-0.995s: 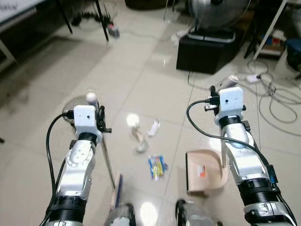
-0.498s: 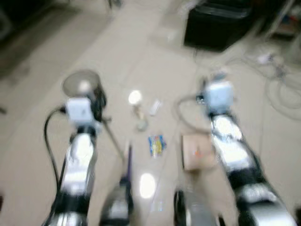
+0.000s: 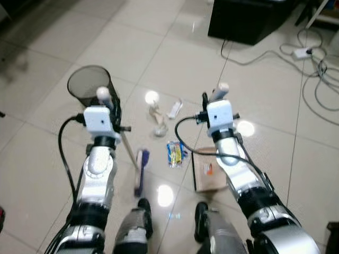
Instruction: Sweep floor
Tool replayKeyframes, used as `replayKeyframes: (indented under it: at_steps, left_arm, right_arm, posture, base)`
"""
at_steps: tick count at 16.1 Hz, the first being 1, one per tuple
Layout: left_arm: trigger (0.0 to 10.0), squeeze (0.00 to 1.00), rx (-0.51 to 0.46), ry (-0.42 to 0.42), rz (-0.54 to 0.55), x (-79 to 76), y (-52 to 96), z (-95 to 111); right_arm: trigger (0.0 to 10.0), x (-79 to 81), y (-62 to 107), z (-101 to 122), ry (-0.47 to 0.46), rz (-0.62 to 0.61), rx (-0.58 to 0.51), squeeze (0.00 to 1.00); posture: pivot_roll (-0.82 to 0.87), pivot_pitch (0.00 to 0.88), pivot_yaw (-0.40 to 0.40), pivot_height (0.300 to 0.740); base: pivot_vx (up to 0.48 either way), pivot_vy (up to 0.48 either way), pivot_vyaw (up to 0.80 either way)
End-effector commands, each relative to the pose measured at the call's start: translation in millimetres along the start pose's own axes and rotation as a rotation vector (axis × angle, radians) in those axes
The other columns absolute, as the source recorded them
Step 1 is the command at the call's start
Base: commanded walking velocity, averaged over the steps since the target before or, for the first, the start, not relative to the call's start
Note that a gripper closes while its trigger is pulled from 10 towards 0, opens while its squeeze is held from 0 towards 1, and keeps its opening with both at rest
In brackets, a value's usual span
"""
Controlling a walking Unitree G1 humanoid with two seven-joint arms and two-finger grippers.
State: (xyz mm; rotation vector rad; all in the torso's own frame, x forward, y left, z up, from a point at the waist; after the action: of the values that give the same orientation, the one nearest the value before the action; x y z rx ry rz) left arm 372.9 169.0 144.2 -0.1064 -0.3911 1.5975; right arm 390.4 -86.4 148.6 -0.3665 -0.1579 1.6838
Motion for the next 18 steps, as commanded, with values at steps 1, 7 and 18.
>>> replayKeyframes:
  at_steps: [1, 7, 18]
  left_arm:
    - [10.0, 0.00, 0.011, 0.047, -0.030, -12.4, 1.2, -4.2]
    - [10.0, 0.00, -0.044, 0.130, -0.067, -36.1, -8.8, 6.2]
    - [10.0, 0.00, -0.185, 0.225, -0.542, -67.6, 10.7, 33.1]
  right_arm:
    - [10.0, 3.7, -1.8, 4.9, -0.025, -0.005, -0.025, 0.00]
    - [10.0, 17.7, -7.0, 9.1, -0.091, 0.000, -0.029, 0.00]
    - [10.0, 22.9, 0.0, -5.3, -0.105, 0.036, 0.023, 0.00]
  posture:
    - [-0.05, 0.341, 0.037, 0.740]
    - [-0.06, 0.327, 0.040, 0.740]
    - [-0.05, 0.298, 0.074, 0.740]
  base:
    - [0.000, 0.000, 0.00]
    - [0.000, 0.000, 0.00]
    - [0.000, 0.000, 0.00]
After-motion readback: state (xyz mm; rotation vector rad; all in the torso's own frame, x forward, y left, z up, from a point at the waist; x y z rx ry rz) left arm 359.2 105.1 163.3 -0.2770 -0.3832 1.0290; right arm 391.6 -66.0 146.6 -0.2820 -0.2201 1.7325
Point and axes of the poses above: a point about 5 cm out from each wrist's last joint towards the gripper, its own y axis pointing back from the gripper into the wrist, its own z axis along the axis of the wrist's last joint, x = y × z, the point moved 5 cm from there along -y, pointing out of the wrist towards the gripper, and after that the axes turned 9 degrees about -y, right-handed, at the moved point
